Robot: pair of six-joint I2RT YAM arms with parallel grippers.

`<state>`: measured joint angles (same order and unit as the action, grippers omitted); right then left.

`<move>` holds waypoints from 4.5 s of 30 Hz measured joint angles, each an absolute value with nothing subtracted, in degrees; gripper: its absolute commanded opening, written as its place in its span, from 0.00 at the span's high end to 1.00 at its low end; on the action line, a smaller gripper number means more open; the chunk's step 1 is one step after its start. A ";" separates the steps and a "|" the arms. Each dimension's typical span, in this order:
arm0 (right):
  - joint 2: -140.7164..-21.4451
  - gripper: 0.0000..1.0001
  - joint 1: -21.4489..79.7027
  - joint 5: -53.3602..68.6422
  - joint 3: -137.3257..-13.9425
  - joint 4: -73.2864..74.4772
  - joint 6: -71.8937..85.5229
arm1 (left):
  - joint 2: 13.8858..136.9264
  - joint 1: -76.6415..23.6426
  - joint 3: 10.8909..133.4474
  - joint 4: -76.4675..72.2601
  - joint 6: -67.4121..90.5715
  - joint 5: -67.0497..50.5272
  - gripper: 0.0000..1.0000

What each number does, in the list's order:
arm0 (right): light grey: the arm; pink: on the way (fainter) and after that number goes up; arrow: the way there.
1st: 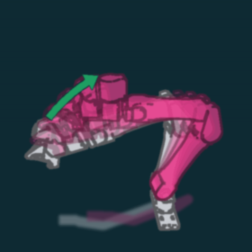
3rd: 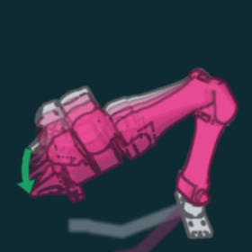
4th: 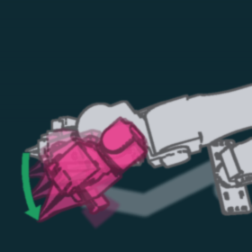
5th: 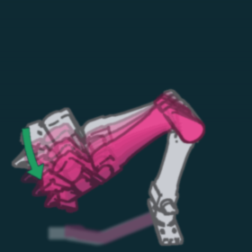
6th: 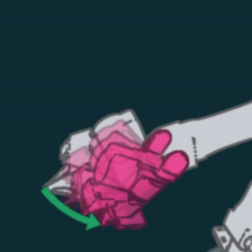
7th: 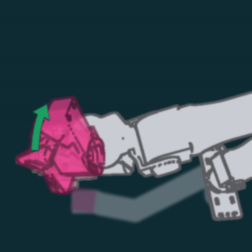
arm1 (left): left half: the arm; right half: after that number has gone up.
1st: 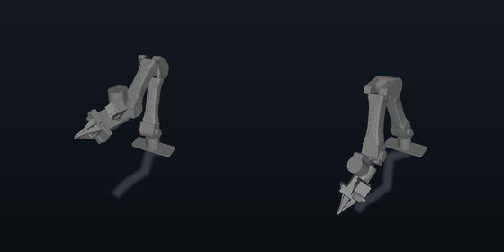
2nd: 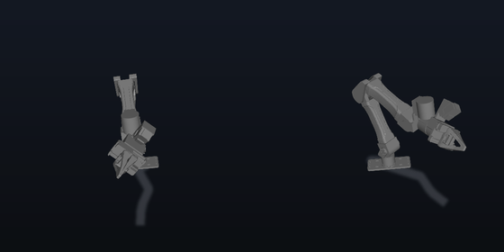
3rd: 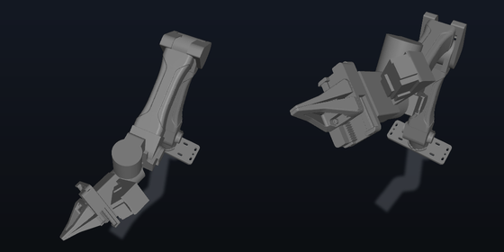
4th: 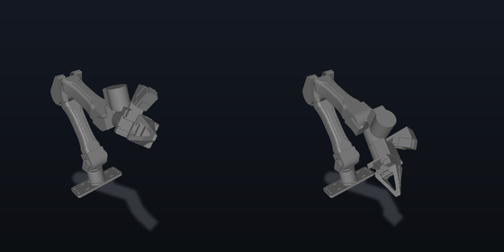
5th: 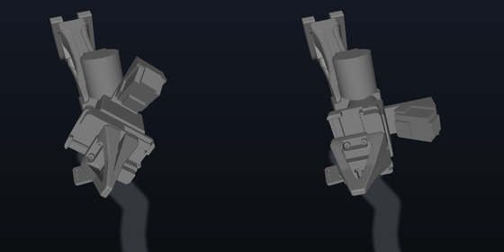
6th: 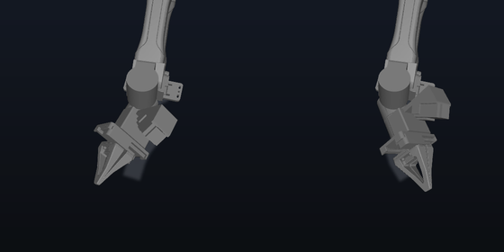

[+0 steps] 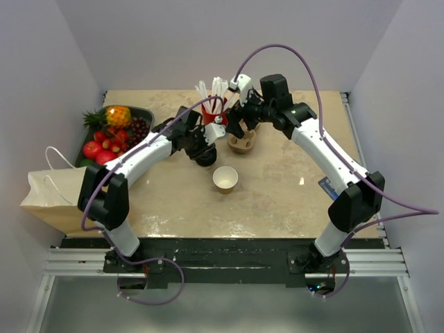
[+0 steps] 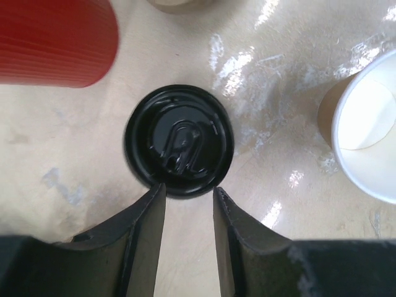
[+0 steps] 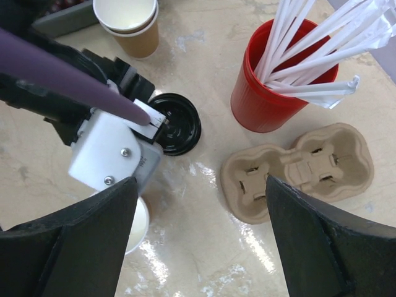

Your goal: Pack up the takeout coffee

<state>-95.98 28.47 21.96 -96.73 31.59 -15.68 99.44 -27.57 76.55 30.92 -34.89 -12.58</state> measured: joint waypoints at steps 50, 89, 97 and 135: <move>-95.66 0.07 28.45 17.61 -89.03 26.20 -7.27 | 60.66 -21.61 85.52 73.03 -47.55 15.86 0.51; -89.14 0.50 31.09 29.12 -81.32 41.39 -33.17 | 77.71 -24.88 62.81 35.31 -31.51 -15.33 0.61; -85.17 0.49 21.91 29.04 -81.60 41.08 -27.42 | 92.40 -24.88 65.63 26.30 -35.33 -20.08 0.59; -86.30 0.47 21.08 26.48 -81.95 40.84 -26.04 | 102.87 -26.65 70.30 21.06 -35.57 -22.41 0.86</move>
<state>-86.30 21.08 26.48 -81.95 40.84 -26.04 102.87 -26.65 70.30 21.06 -35.57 -22.41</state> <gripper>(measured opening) 0.527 0.190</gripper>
